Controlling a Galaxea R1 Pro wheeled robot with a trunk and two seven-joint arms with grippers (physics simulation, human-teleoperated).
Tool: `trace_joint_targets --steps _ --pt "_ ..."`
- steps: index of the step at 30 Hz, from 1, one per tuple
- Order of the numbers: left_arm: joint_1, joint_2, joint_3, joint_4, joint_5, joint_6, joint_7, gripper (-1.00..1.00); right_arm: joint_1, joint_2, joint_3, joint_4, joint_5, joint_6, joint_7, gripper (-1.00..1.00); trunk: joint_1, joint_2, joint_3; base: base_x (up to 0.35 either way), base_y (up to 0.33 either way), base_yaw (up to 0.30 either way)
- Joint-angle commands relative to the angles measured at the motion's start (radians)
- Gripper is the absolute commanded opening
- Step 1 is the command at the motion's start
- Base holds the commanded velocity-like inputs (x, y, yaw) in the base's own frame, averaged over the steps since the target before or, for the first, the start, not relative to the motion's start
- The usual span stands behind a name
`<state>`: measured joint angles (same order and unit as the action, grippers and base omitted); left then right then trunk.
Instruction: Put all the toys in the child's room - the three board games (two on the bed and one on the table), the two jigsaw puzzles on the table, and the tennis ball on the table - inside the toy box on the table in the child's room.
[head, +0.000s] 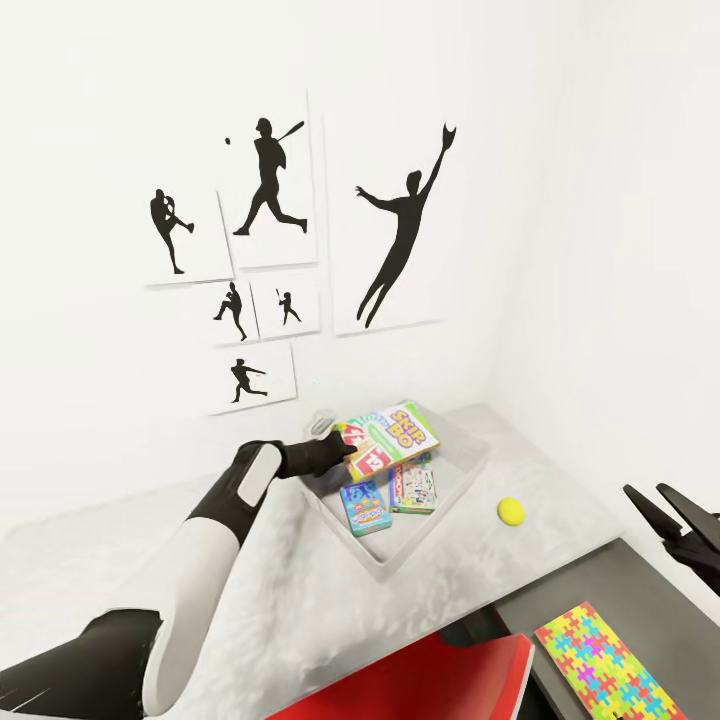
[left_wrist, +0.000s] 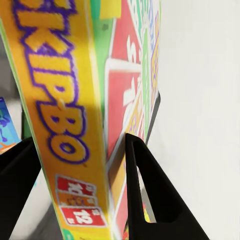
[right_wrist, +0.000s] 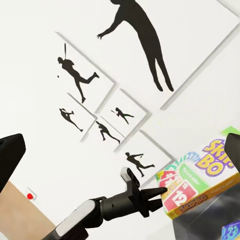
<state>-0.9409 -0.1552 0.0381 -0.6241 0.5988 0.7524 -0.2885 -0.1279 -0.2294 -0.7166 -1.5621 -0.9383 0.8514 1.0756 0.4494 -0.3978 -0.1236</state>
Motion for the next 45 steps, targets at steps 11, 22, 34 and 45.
trace_joint_targets --steps 11,22,34,45 --pt "-0.001 -0.004 -0.002 -0.001 -0.004 0.002 -0.015 -1.0 -0.002 -0.007 -0.001 -0.001 -0.003 0.016 -0.003 1.0 0.001 -0.002 -0.002 0.0 0.0 0.0" --pt "0.0 -0.005 -0.009 -0.003 -0.005 0.002 -0.019 -1.0 -0.001 -0.007 -0.001 -0.001 -0.003 0.017 -0.003 1.0 0.001 -0.002 -0.013 0.0 0.0 0.0" --pt "0.002 -0.016 -0.011 -0.001 -0.004 -0.02 -0.019 -1.0 -0.001 -0.007 -0.001 -0.001 -0.004 0.017 -0.003 1.0 0.001 -0.002 -0.032 0.0 0.0 0.0" --pt "0.004 -0.016 -0.011 0.038 -0.004 -0.031 -0.023 -1.0 -0.002 -0.007 -0.002 -0.001 -0.003 0.017 -0.002 1.0 0.001 -0.002 -0.05 0.0 0.0 0.0"
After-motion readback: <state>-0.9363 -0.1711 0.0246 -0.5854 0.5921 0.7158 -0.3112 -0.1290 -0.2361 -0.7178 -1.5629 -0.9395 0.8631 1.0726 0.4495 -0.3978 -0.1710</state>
